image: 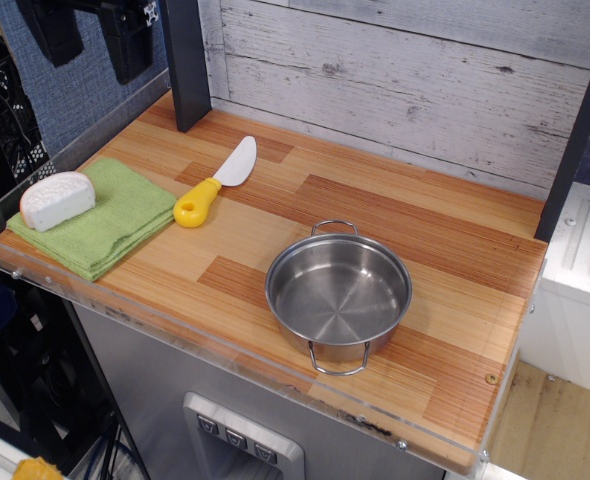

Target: Move the pot to the top and stop at knife

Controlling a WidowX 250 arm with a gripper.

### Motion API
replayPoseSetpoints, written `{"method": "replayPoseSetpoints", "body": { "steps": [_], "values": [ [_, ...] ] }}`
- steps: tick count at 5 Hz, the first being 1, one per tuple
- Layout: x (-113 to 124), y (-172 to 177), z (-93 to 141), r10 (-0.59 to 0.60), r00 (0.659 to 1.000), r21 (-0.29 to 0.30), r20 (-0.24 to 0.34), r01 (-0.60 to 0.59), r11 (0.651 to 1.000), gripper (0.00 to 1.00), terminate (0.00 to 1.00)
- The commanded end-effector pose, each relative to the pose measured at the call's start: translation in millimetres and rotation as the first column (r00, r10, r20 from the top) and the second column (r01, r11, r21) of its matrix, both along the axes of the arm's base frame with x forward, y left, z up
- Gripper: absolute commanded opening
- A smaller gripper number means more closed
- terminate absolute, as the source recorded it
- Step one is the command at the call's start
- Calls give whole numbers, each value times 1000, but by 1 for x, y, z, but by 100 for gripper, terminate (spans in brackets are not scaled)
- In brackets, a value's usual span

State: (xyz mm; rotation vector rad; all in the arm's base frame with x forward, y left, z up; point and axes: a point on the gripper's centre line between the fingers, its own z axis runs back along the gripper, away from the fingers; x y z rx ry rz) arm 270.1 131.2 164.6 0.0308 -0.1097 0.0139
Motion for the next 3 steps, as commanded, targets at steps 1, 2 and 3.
{"method": "replayPoseSetpoints", "body": {
  "steps": [1,2,3],
  "values": [
    [0,0,0,0,1000,0,0,0,1000,100,0],
    [-1,-14,-3,-26,1000,-6,-7,26,1000,100,0],
    [-4,-34,-12,-69,997,-38,-26,68,997,100,0]
  ]
}}
